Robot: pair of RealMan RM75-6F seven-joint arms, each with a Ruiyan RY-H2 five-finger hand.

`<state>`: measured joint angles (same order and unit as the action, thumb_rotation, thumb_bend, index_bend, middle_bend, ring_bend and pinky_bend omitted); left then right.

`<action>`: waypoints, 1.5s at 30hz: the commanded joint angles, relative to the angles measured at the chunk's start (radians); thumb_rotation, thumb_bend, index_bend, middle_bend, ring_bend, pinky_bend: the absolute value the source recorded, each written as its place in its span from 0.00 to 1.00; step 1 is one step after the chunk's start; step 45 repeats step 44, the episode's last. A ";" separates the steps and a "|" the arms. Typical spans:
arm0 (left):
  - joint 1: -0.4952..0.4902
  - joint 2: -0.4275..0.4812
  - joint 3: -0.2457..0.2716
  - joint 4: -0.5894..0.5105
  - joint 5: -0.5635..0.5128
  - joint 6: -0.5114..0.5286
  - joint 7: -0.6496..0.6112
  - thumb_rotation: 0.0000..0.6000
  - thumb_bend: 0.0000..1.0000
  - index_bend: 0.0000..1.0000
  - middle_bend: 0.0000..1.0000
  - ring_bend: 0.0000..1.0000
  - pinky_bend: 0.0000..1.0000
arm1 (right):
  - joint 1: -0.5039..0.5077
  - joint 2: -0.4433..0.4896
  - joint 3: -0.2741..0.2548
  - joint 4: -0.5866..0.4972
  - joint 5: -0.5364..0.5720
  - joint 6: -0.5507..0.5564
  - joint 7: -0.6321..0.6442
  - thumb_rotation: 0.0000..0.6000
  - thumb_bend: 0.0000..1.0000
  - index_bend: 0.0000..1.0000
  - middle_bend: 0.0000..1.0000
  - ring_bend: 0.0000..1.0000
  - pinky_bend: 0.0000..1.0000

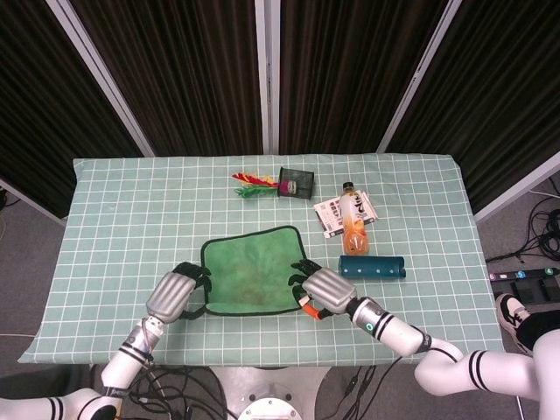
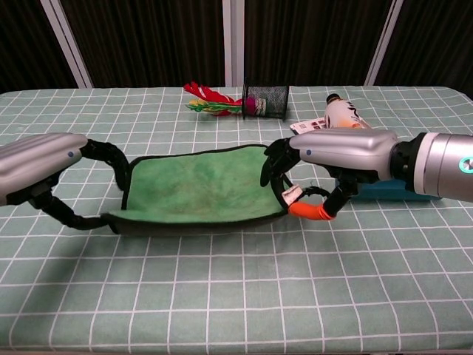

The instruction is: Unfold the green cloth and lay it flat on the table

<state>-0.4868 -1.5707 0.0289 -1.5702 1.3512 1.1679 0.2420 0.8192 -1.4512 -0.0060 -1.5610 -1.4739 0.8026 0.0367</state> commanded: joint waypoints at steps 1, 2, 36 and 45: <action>-0.003 0.015 0.002 -0.042 -0.022 -0.029 0.034 1.00 0.08 0.26 0.27 0.23 0.21 | -0.020 -0.006 -0.012 -0.003 0.002 0.020 -0.050 0.59 0.00 0.26 0.07 0.00 0.00; -0.004 0.016 0.001 -0.048 -0.022 -0.032 0.035 1.00 0.05 0.24 0.26 0.22 0.21 | -0.023 -0.004 -0.013 -0.008 0.004 0.023 -0.060 0.55 0.00 0.22 0.06 0.00 0.00; 0.337 0.333 -0.059 -0.041 -0.063 0.369 -0.131 1.00 0.05 0.22 0.16 0.18 0.20 | -0.549 0.339 -0.029 -0.060 0.094 0.638 -0.034 1.00 0.08 0.19 0.08 0.00 0.00; 0.413 0.360 -0.029 -0.106 -0.010 0.452 -0.098 1.00 0.05 0.22 0.16 0.18 0.20 | -0.661 0.354 -0.054 -0.025 0.029 0.751 0.039 1.00 0.08 0.19 0.08 0.00 0.00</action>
